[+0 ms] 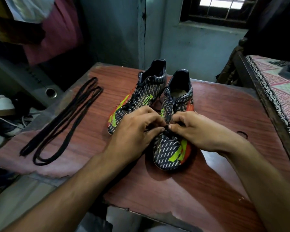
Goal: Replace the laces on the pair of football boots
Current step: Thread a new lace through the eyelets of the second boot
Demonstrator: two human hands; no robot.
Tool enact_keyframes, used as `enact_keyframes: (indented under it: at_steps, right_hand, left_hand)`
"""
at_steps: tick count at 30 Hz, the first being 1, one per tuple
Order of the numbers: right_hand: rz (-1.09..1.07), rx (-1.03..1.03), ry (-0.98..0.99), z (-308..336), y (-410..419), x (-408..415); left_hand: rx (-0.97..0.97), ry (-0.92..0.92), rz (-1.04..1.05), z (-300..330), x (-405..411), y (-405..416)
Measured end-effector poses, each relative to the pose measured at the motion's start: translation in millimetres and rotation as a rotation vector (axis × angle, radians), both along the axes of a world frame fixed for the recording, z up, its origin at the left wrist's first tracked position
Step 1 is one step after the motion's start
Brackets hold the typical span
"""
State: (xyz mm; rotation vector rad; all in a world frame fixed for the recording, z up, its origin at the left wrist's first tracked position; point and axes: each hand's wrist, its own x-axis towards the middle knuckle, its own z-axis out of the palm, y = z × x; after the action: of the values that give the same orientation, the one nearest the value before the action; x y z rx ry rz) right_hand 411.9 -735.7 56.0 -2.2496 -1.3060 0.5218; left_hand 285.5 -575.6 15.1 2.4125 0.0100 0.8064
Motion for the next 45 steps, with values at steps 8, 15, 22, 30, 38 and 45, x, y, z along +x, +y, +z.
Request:
enact_keyframes:
  at_steps: [8, 15, 22, 30, 38, 45]
  right_hand:
    - [-0.013, 0.074, -0.014, -3, -1, 5]
    - [0.002, 0.175, -0.035, -8, -6, 8]
    - [0.014, 0.154, 0.012, -8, -10, 18]
    - [0.019, 0.21, 0.031, -10, -12, 18]
    - [0.116, 0.203, 0.0, -10, -12, 17]
    - [0.089, 0.257, 0.061, -6, -20, 23]
  left_hand:
    - [-0.023, -0.051, 0.058, -8, -3, -11]
    - [0.079, -0.042, 0.001, -10, -3, -8]
    - [0.211, -0.021, -0.132, -1, -8, -1]
    - [0.4, -0.126, -0.021, -2, -11, -17]
    - [0.421, -0.18, -0.016, -4, -10, -20]
    - [0.285, -0.072, 0.024, -5, -11, -16]
